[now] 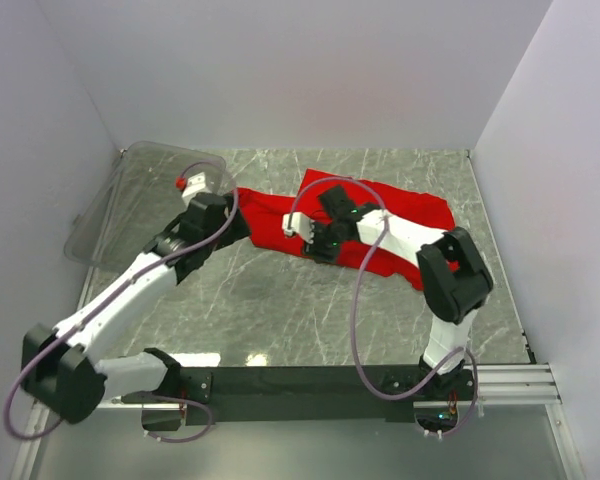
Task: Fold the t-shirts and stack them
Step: Flatten the tshirt out
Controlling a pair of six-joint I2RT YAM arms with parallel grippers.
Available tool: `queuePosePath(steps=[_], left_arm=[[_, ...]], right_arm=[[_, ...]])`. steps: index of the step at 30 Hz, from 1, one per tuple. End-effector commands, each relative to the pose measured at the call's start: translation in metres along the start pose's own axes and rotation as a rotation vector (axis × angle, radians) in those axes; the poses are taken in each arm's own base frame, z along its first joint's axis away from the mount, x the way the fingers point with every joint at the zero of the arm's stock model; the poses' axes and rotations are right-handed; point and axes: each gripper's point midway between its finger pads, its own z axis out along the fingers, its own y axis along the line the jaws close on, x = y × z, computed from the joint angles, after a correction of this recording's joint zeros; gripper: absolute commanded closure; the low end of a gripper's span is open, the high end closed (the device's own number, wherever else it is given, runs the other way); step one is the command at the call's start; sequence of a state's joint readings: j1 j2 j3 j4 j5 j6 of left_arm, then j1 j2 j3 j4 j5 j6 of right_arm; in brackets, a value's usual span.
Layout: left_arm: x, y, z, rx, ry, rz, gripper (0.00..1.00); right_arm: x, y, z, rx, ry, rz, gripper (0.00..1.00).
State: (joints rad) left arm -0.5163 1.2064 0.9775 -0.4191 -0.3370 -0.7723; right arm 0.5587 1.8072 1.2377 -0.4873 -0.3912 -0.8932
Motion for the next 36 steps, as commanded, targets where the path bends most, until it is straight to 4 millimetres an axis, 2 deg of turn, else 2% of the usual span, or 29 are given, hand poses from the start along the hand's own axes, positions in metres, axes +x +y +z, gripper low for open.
queuePosePath(steps=[1,2,5,10,15,18,20,21,24,27,28,31,32,34,35,36], left_arm=[[-0.008,0.028,-0.016,-0.079,-0.064,-0.041,0.12],[-0.014,0.031,-0.025,-0.075,-0.092,-0.047,0.12],[-0.018,0.041,-0.033,-0.084,-0.114,-0.058,0.11],[-0.019,0.047,-0.039,-0.092,-0.124,-0.072,0.11],[-0.017,0.047,-0.039,-0.077,-0.125,-0.085,0.11],[-0.015,0.047,-0.038,-0.075,-0.118,-0.084,0.11],[-0.013,0.047,-0.038,-0.07,-0.114,-0.087,0.11],[-0.013,0.047,-0.038,-0.066,-0.116,-0.089,0.11],[-0.011,0.047,-0.038,-0.059,-0.112,-0.093,0.11],[-0.007,0.047,-0.036,-0.053,-0.109,-0.097,0.11],[-0.007,0.047,-0.036,-0.05,-0.108,-0.099,0.11],[-0.005,0.046,-0.034,-0.044,-0.105,-0.094,0.11],[-0.006,0.046,-0.033,-0.044,-0.107,-0.097,0.11],[-0.005,0.047,-0.033,-0.05,-0.104,-0.094,0.11],[-0.006,0.047,-0.033,-0.051,-0.105,-0.094,0.11],[-0.005,0.048,-0.033,-0.055,-0.105,-0.094,0.11]], right_arm=[[-0.017,-0.024,0.007,0.086,0.022,-0.002,0.43],[-0.02,-0.021,0.015,0.079,0.027,-0.008,0.43],[-0.02,-0.019,0.024,0.078,0.043,-0.016,0.43],[-0.013,-0.016,0.039,0.088,0.102,-0.011,0.46],[-0.011,-0.015,0.043,0.086,0.13,0.003,0.53],[-0.008,-0.016,0.044,0.082,0.155,0.023,0.66],[-0.005,-0.013,0.045,0.066,0.169,0.03,0.78],[-0.006,-0.01,0.045,0.054,0.163,0.024,0.88],[-0.018,-0.003,0.033,0.019,0.119,0.009,1.0],[-0.053,0.013,0.002,-0.058,-0.015,-0.033,1.0],[-0.073,0.022,-0.017,-0.101,-0.078,-0.047,1.0],[-0.097,0.034,-0.049,-0.153,-0.156,-0.072,1.0],[-0.111,0.031,-0.061,-0.16,-0.207,-0.077,1.0],[-0.122,0.023,-0.079,-0.143,-0.256,-0.049,1.0],[-0.13,0.01,-0.089,-0.108,-0.285,-0.029,1.0],[-0.124,-0.008,-0.097,-0.065,-0.294,0.052,1.0]])
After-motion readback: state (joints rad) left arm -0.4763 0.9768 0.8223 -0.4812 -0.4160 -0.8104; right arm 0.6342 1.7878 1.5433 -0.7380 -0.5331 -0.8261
